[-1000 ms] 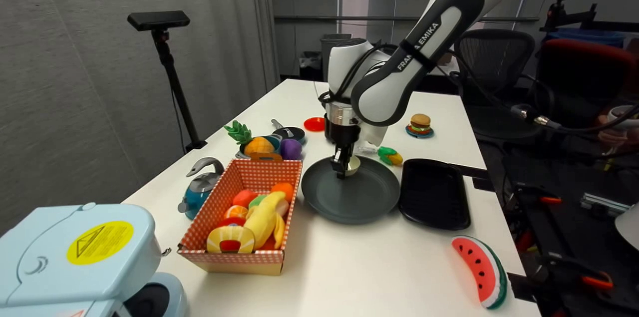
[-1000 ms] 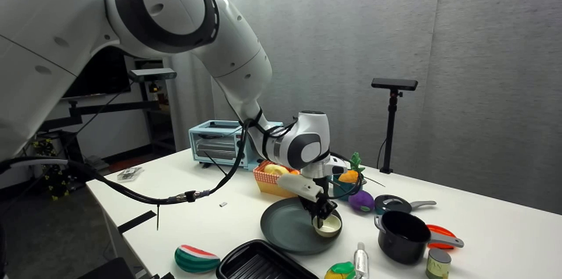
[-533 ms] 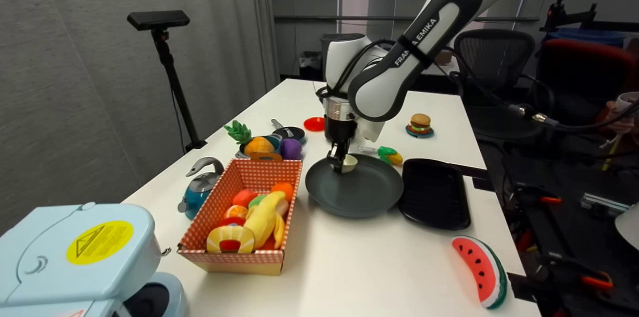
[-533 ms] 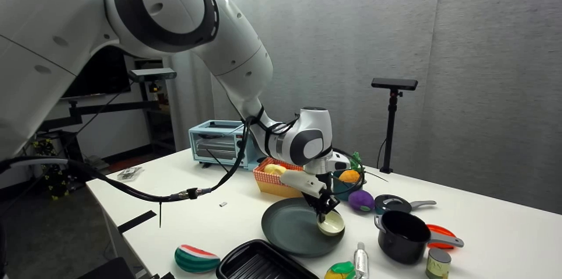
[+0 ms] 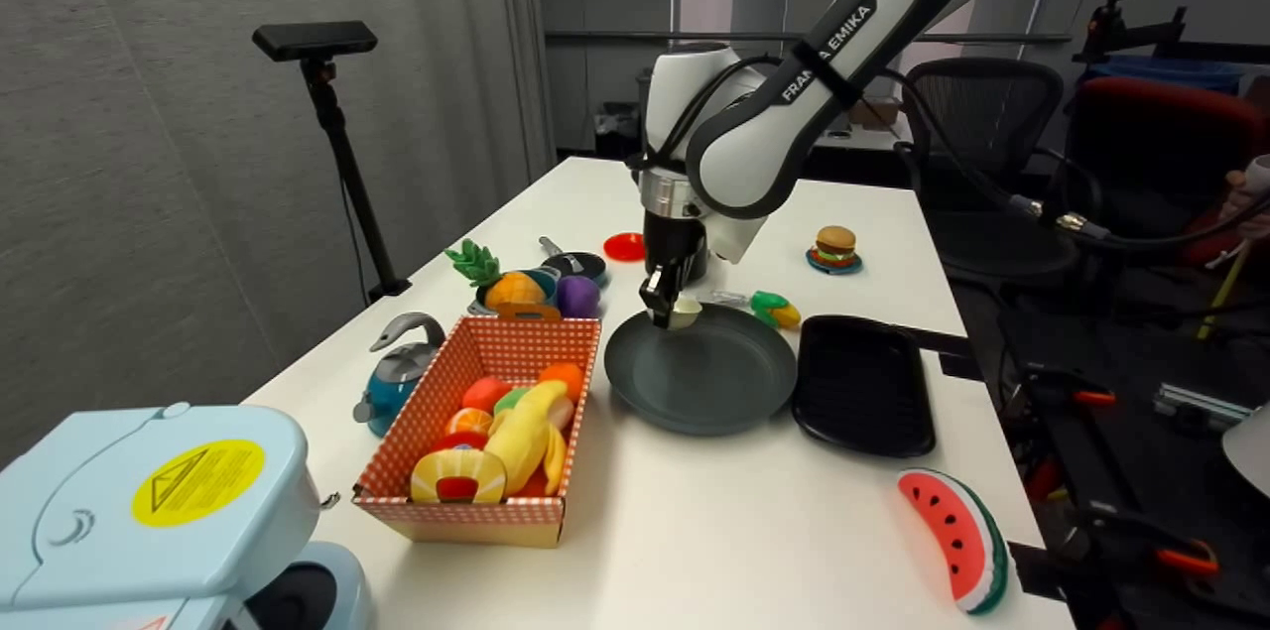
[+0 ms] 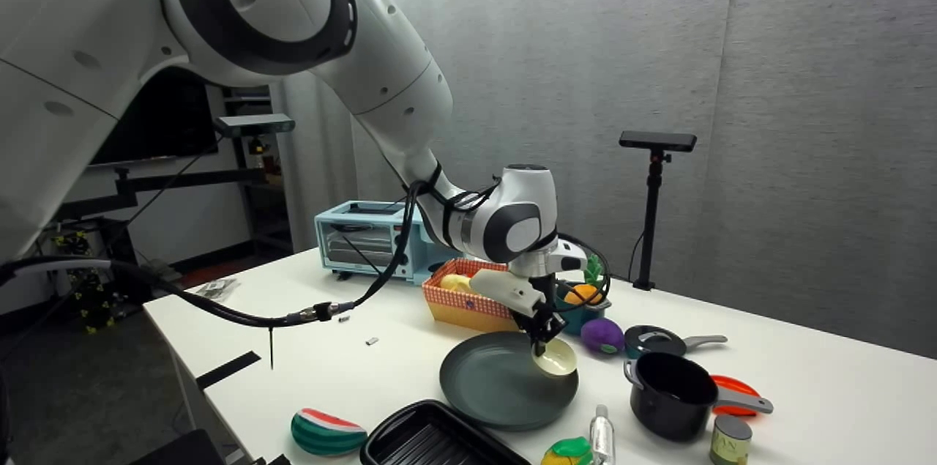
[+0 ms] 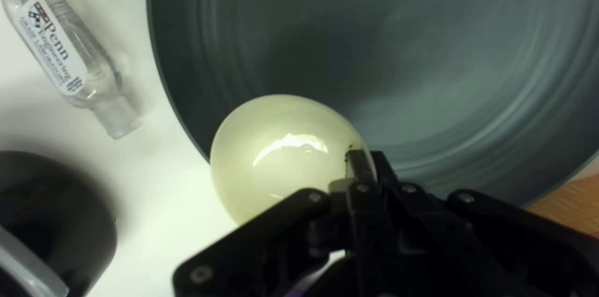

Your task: Put the white bowl in the black pot then place the plate over the pot

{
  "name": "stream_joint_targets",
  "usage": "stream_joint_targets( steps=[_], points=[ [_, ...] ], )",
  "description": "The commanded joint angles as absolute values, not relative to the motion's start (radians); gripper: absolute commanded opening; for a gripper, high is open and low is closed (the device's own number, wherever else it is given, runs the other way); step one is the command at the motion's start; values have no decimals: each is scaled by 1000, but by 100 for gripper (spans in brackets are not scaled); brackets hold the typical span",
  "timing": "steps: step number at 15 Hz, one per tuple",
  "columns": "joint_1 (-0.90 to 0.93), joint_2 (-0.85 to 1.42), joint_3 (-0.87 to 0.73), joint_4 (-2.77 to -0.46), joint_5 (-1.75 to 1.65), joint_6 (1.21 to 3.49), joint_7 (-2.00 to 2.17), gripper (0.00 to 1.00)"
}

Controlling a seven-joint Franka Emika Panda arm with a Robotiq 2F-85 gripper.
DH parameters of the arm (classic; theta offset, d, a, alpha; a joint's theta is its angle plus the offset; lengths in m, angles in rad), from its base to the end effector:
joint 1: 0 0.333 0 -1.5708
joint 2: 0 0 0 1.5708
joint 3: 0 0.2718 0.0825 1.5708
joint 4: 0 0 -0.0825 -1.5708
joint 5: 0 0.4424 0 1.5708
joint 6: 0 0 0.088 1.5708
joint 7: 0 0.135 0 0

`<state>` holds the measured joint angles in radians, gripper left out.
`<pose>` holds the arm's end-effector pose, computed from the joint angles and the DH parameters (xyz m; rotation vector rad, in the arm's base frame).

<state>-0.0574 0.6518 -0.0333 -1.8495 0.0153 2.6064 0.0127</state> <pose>0.6599 -0.0609 0.0688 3.1173 -0.1689 0.1641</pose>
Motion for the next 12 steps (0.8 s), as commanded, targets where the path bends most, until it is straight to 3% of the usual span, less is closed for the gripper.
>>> stream_joint_targets(
  steps=[1, 12],
  points=[
    [-75, 601, -20, -1876, 50, 2608, 11, 1],
    [-128, 513, -41, -1878, 101, 2577, 13, 1]
  ],
)
